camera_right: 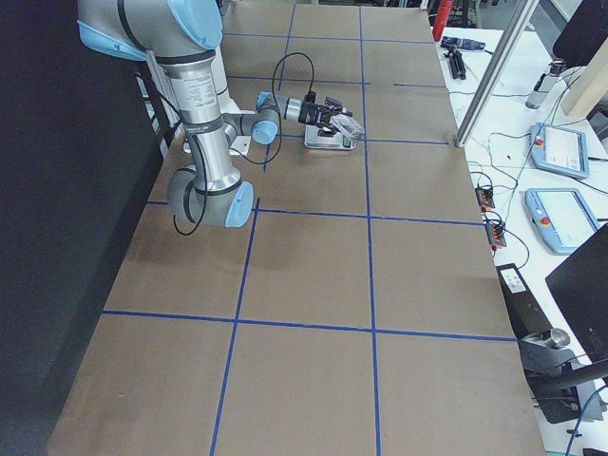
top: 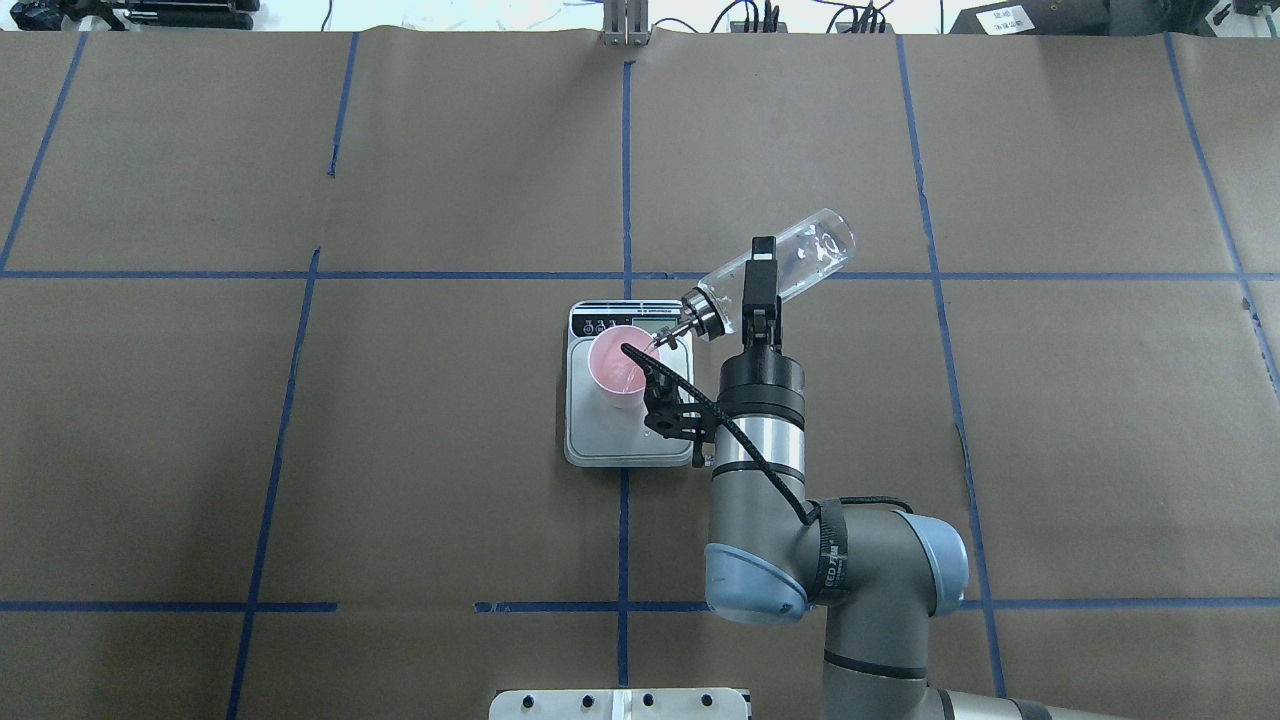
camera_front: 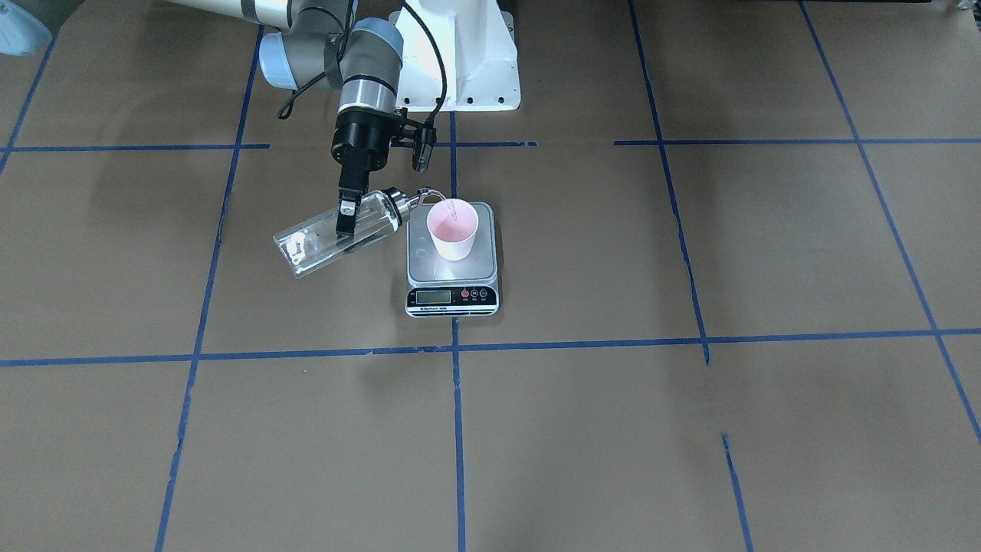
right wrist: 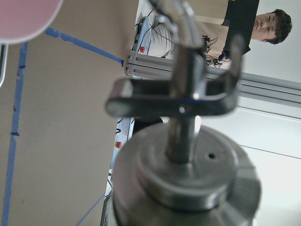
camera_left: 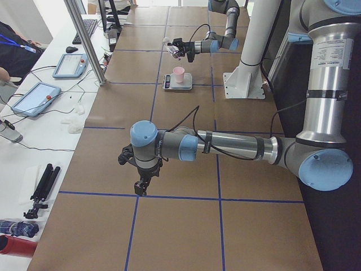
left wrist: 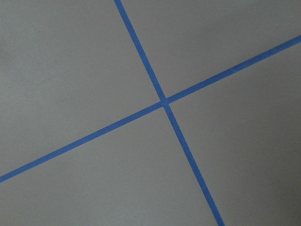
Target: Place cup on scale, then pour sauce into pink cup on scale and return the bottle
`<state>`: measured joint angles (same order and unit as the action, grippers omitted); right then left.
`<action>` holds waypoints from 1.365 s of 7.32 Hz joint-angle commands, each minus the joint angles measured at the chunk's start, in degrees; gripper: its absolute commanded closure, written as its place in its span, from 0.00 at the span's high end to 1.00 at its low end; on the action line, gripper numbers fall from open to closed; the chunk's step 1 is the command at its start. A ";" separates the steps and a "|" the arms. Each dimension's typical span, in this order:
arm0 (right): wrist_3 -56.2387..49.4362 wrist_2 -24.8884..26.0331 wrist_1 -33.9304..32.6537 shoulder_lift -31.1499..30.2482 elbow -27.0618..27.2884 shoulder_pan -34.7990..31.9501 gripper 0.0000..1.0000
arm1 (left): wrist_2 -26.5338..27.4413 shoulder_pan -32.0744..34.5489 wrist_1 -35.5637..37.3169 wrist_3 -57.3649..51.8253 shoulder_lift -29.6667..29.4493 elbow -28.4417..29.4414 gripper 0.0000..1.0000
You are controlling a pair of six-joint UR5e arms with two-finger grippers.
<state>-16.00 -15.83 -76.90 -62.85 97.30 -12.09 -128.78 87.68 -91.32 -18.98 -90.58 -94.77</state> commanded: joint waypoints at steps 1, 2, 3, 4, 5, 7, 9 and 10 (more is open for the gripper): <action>-0.09 0.01 0.00 0.44 0.00 -0.04 0.00 | -0.07 0.12 0.00 0.00 -0.04 -0.15 1.00; -0.09 0.01 -0.09 0.62 0.00 -0.12 0.00 | -0.07 0.21 0.09 0.00 -0.04 -0.33 1.00; -0.09 0.01 -0.09 0.62 0.00 -0.12 0.00 | -0.07 0.21 0.09 0.00 -0.13 -0.33 1.00; -0.09 0.10 -0.09 0.62 -0.09 -0.12 0.00 | -0.07 0.21 0.09 0.00 -0.13 -0.33 1.00; -0.09 0.10 -0.09 0.71 -0.09 -0.12 0.00 | -0.07 0.21 0.09 0.00 -0.13 -0.33 1.00; 0.96 -0.25 0.44 1.93 0.00 -0.21 0.00 | -0.07 0.21 0.09 0.00 -0.13 -0.50 1.00; 2.28 -0.78 1.66 2.02 0.00 -0.47 0.00 | -0.07 0.21 0.09 0.09 -0.13 -0.77 1.00; 4.20 -1.39 2.28 1.94 0.00 -0.56 0.00 | -0.07 0.21 0.18 0.00 -0.13 -1.12 1.00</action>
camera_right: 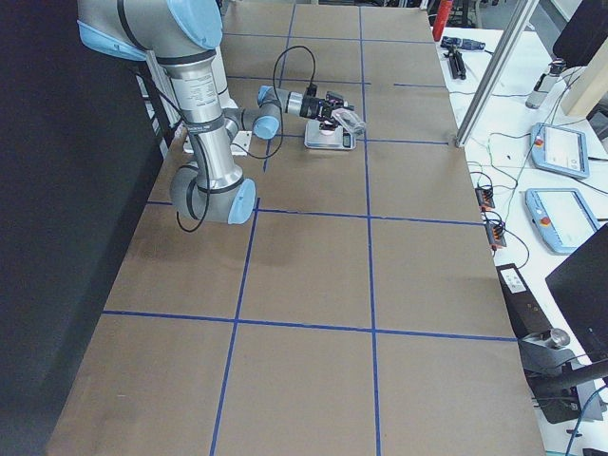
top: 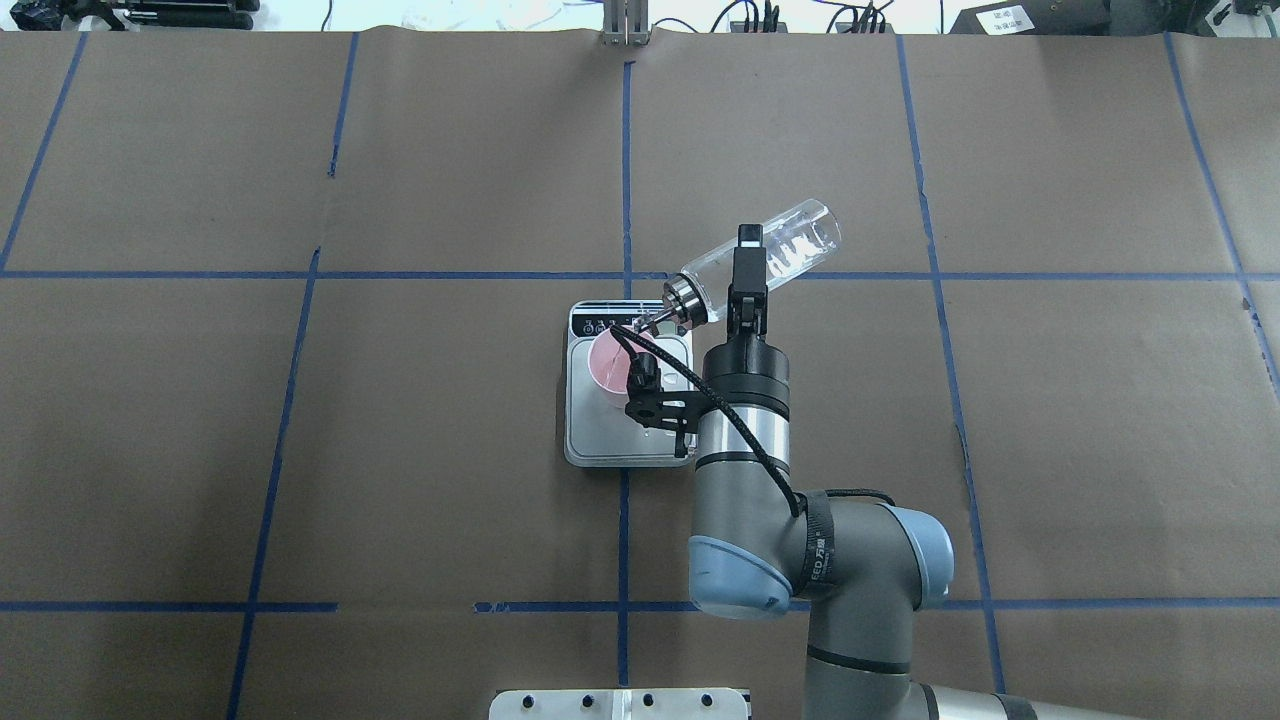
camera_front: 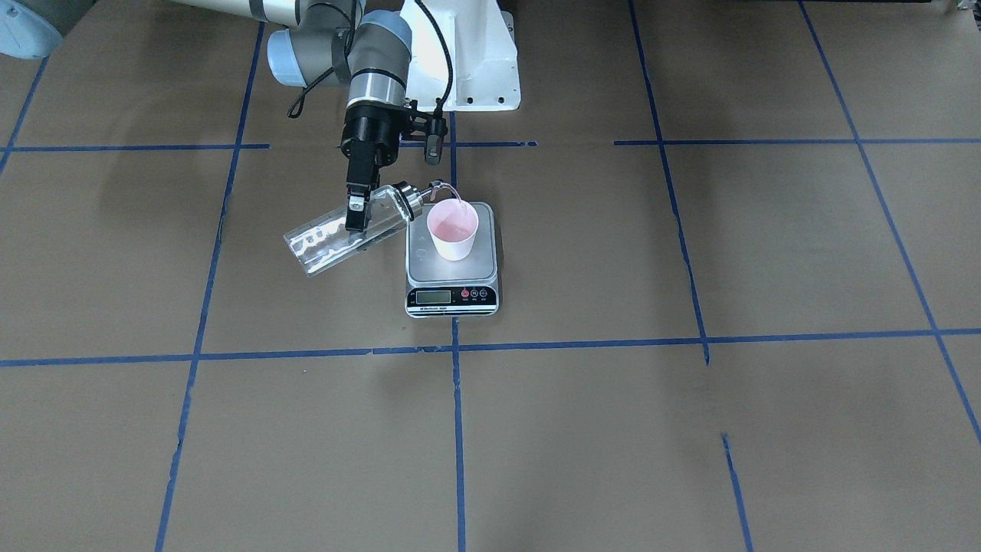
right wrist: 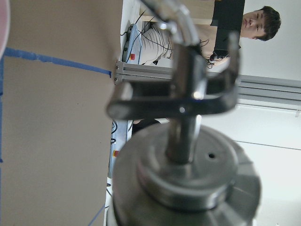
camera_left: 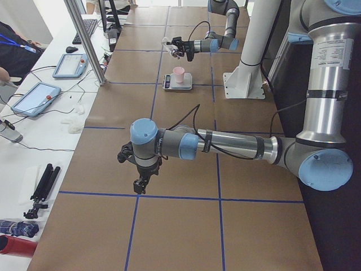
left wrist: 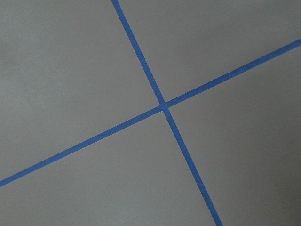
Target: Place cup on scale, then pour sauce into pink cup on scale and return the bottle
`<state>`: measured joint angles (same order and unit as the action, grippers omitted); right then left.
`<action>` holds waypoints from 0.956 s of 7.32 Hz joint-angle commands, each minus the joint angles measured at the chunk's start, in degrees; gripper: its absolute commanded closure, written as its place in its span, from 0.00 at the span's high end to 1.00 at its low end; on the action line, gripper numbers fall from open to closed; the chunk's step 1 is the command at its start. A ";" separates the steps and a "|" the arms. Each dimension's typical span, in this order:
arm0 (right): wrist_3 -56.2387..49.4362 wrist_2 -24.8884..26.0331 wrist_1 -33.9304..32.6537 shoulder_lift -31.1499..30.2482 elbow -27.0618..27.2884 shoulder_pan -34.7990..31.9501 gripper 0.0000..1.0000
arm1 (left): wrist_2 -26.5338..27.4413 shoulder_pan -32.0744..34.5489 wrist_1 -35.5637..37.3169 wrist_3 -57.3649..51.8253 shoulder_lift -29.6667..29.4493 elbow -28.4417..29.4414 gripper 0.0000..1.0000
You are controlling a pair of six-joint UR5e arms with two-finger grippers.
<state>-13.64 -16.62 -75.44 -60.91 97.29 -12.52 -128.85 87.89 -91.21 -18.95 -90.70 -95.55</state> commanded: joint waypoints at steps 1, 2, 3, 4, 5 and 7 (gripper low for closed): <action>3.86 -1.57 0.82 -0.09 0.00 -0.22 0.00 | 0.00 0.09 0.07 0.05 0.00 -0.51 1.00; 6.84 -2.19 0.82 -0.17 0.00 -0.22 0.00 | 0.09 0.35 0.15 0.14 0.00 -1.29 1.00; 8.79 -3.32 0.91 -0.26 0.00 -0.22 0.00 | 0.18 0.44 0.33 0.14 0.09 -2.17 1.00; 11.68 -4.12 0.91 -0.18 0.09 -0.40 0.00 | 0.09 0.53 0.51 0.23 0.17 -2.62 1.00; 17.45 -6.65 1.95 -0.18 0.18 -0.66 0.00 | 0.18 0.53 0.51 0.23 0.18 -2.62 1.00; 26.08 -10.43 9.05 -0.61 0.27 -1.54 0.00 | 0.18 0.97 0.51 0.23 0.09 -3.23 1.00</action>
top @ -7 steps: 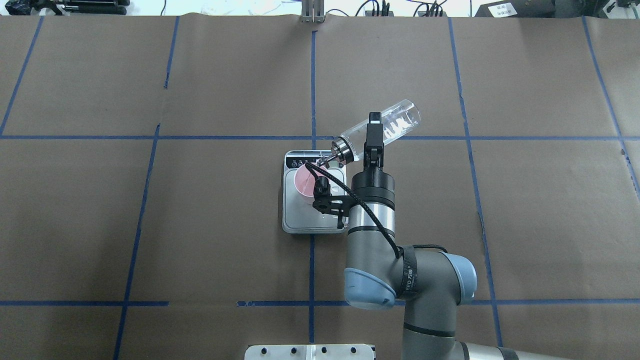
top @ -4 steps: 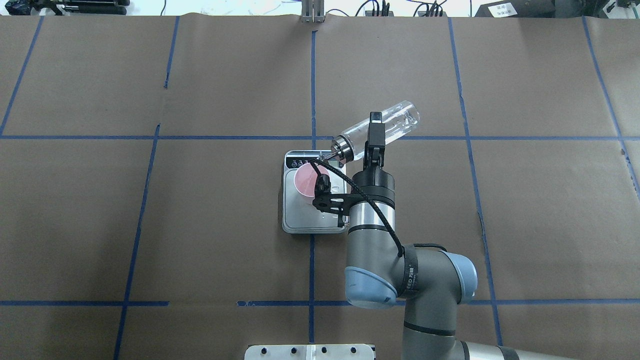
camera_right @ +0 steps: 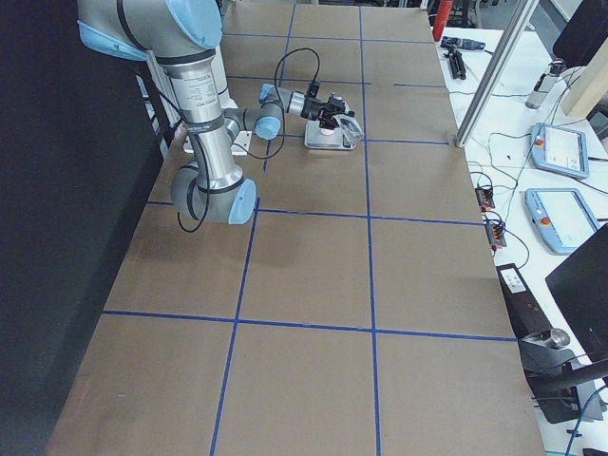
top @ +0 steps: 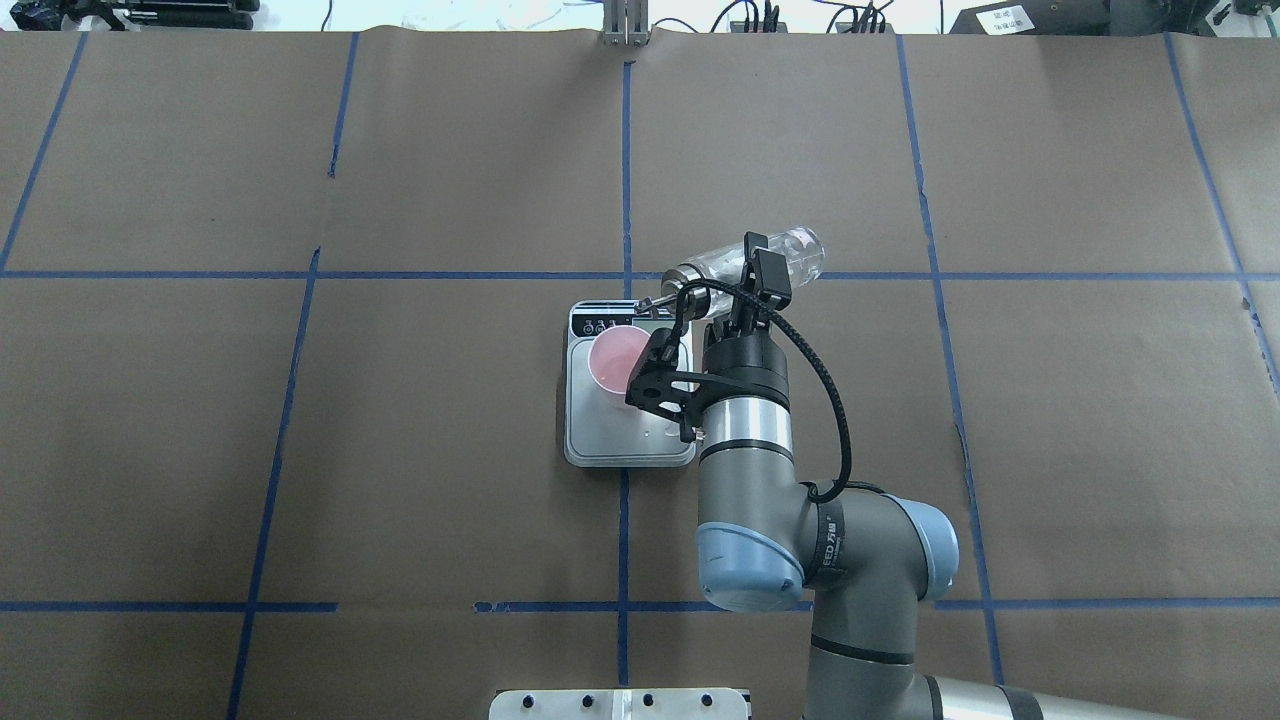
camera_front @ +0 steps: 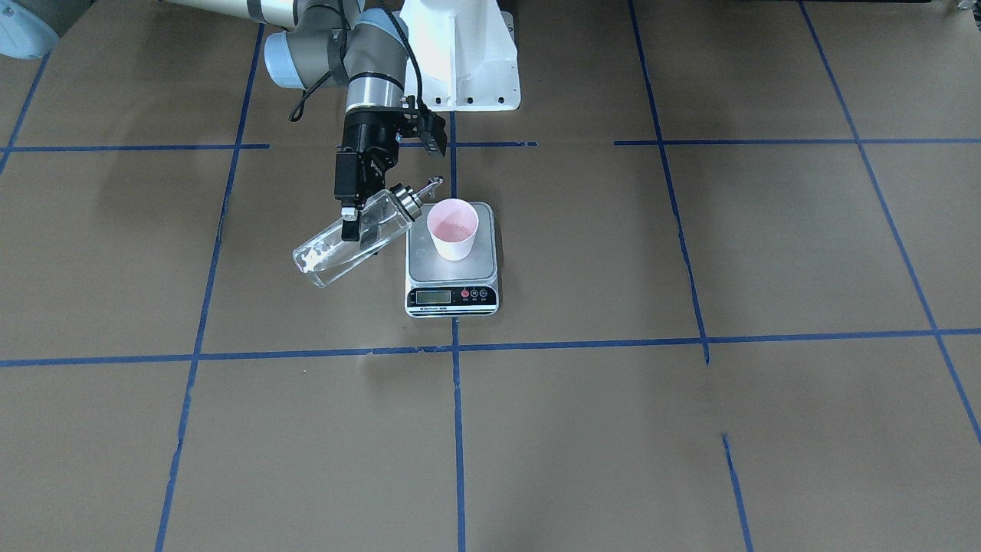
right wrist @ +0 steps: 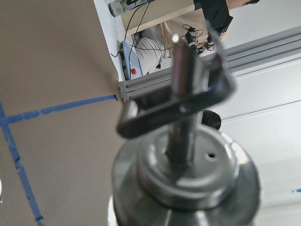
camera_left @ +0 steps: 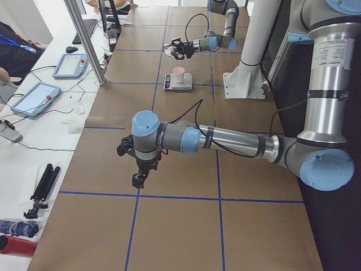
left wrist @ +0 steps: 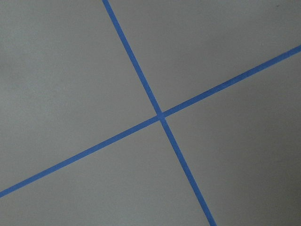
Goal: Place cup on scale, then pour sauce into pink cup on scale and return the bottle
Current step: 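Tilt the bottle upright and move it away from the cup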
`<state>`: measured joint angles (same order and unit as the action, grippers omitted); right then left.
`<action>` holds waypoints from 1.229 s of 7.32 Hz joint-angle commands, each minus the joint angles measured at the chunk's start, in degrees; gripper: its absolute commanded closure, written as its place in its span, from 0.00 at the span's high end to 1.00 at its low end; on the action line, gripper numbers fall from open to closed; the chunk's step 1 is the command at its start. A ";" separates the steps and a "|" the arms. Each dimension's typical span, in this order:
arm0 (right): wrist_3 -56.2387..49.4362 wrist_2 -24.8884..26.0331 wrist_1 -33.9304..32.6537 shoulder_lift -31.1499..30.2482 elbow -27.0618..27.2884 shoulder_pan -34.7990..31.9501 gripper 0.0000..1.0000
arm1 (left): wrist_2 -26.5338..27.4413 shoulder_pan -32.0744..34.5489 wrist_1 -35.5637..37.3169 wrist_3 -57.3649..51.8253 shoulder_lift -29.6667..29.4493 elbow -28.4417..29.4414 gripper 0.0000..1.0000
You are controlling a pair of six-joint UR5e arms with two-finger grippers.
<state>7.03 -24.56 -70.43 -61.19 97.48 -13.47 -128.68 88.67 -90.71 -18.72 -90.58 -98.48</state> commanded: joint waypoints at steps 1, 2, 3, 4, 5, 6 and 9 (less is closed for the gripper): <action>10.41 -2.68 4.85 -0.77 0.34 -1.29 0.00 | 0.01 0.19 0.01 0.00 -0.03 -0.74 1.00; 11.50 -2.77 4.95 -1.12 0.51 -2.16 0.00 | 0.01 0.53 0.10 0.00 -0.03 -1.18 1.00; 11.78 -3.38 4.95 -2.08 1.30 -2.87 0.00 | 0.01 0.80 0.19 0.00 -0.03 -1.79 1.00; 15.61 -5.47 4.95 -4.27 3.31 -3.57 0.00 | 0.01 0.98 0.27 0.09 -0.03 -2.15 1.00; 22.52 -9.24 4.95 -6.29 5.68 -4.71 0.00 | 0.01 1.33 0.19 0.09 -0.03 -2.15 1.00; 26.59 -12.15 4.95 -7.88 7.44 -6.03 0.00 | 0.01 1.33 0.19 0.09 -0.03 -2.15 1.00; 38.36 -23.48 4.95 -12.97 9.47 -11.47 0.00 | 0.10 1.50 0.19 0.18 0.14 -3.20 1.00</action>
<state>39.97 -43.74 -65.48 -71.73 106.08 -22.80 -128.65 90.08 -90.53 -18.61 -90.50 -101.40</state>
